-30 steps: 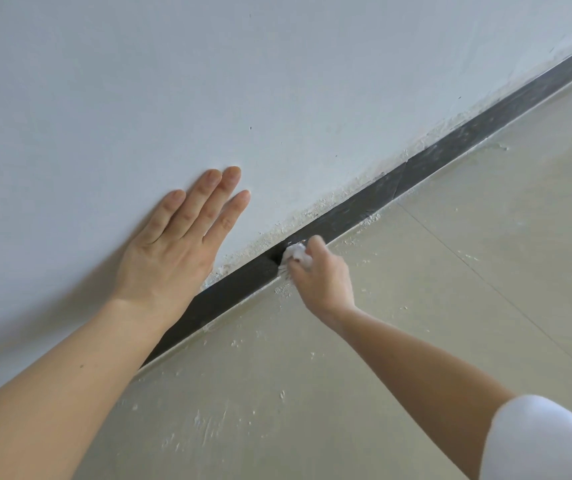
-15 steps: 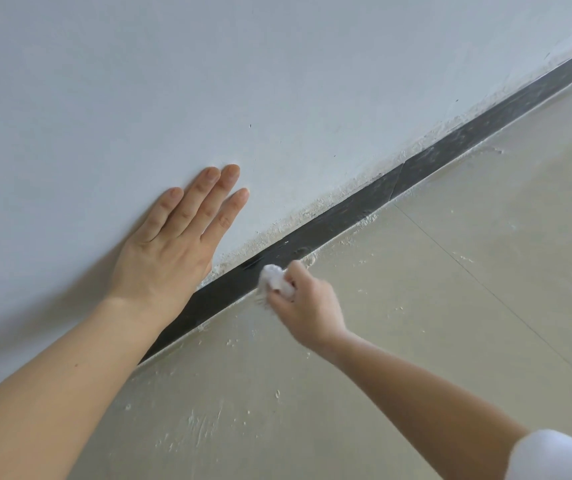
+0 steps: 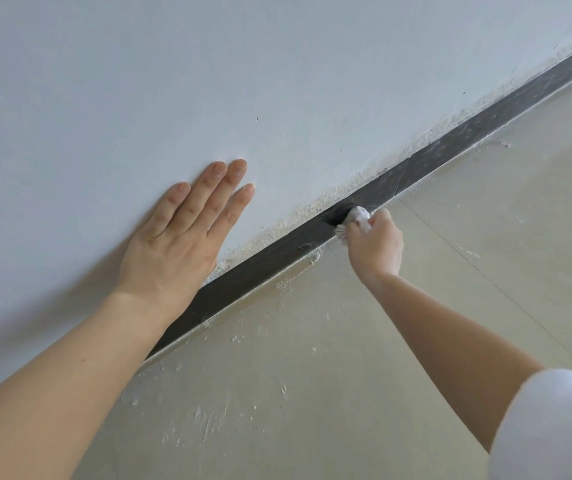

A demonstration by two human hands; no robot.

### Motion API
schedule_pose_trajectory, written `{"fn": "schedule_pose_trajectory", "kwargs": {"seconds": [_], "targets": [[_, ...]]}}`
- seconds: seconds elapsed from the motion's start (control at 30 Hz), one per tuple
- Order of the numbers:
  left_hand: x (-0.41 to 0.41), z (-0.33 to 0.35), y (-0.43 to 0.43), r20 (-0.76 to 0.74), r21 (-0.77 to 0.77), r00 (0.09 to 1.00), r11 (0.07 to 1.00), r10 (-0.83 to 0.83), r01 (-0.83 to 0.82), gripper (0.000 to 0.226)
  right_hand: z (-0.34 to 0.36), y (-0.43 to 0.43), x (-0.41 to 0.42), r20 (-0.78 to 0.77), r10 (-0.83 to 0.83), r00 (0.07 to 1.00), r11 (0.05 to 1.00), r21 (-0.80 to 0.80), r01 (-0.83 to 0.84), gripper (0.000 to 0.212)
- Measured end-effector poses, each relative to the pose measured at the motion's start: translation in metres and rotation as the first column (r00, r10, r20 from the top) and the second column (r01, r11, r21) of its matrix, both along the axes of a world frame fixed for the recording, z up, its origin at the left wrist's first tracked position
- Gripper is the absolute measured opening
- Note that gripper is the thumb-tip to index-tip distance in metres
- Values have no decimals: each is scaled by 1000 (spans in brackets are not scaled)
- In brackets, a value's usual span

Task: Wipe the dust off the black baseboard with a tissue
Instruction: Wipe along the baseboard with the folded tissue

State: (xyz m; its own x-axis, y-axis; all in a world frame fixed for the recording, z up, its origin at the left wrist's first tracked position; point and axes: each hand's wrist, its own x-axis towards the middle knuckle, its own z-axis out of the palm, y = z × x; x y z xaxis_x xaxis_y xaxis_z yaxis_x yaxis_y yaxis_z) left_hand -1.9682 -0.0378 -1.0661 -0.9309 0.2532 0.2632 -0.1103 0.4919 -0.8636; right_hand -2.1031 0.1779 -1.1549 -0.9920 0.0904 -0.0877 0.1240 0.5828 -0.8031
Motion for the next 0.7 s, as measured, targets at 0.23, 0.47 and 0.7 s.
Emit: {"fn": "schedule_pose_trajectory", "kwargs": {"seconds": [0.23,0.47,0.7], "targets": [[-1,0,0,0,22,1000,1000,-9,9,94,-1,-16,70,14,339,941,941,12,-339,31],[0,1,1,9,0,1000,1000,-12,12,89,9,-74,122,-97,628,773,778,28,-628,35],[-1,-1,-1,-10,-4,1000,1000,-19,19,92,8,-35,52,-128,428,895,903,104,-417,28]]}}
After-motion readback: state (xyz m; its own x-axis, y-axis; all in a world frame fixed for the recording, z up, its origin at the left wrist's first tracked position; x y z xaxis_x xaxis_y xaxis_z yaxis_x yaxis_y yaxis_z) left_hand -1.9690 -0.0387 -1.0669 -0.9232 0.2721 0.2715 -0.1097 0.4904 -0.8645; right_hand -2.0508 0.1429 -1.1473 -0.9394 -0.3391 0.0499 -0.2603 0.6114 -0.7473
